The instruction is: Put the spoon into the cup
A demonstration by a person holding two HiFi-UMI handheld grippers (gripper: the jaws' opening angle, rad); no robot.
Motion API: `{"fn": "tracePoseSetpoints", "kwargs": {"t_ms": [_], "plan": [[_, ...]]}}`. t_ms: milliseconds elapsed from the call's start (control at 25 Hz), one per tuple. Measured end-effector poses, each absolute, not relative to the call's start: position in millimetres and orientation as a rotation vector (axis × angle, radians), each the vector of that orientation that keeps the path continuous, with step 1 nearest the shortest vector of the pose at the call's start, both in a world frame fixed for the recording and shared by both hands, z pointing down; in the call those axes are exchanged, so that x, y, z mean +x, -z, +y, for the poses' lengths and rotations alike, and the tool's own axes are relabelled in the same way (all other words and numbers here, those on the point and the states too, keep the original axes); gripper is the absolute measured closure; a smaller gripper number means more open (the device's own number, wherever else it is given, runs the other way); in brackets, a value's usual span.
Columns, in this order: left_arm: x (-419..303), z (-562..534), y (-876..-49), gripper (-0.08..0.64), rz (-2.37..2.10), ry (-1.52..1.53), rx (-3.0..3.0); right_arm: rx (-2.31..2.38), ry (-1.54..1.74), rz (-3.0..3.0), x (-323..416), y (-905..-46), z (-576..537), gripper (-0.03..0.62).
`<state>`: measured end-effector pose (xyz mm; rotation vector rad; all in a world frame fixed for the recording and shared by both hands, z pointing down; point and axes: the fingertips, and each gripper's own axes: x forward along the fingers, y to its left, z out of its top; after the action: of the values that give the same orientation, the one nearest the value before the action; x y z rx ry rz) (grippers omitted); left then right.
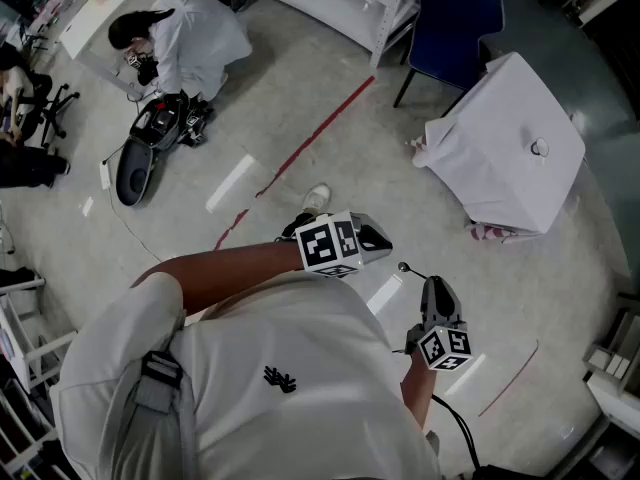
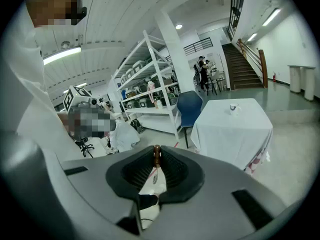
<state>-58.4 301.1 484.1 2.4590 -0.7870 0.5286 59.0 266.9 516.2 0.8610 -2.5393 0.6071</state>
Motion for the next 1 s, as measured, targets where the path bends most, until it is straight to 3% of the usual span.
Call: {"fn": "tracePoseSetpoints", "kwargs": {"t_ms": [560,1000], "plan": [[16,248,-475,0.552,-0.820,-0.549,2.493,0.892,-0.696,-2.574,135,-530,222,0.541],[5,150,-502,0.552,-0.737,-0.541,2.482,1.033,-0.782,-2.548,137,-539,126,0.541]]}}
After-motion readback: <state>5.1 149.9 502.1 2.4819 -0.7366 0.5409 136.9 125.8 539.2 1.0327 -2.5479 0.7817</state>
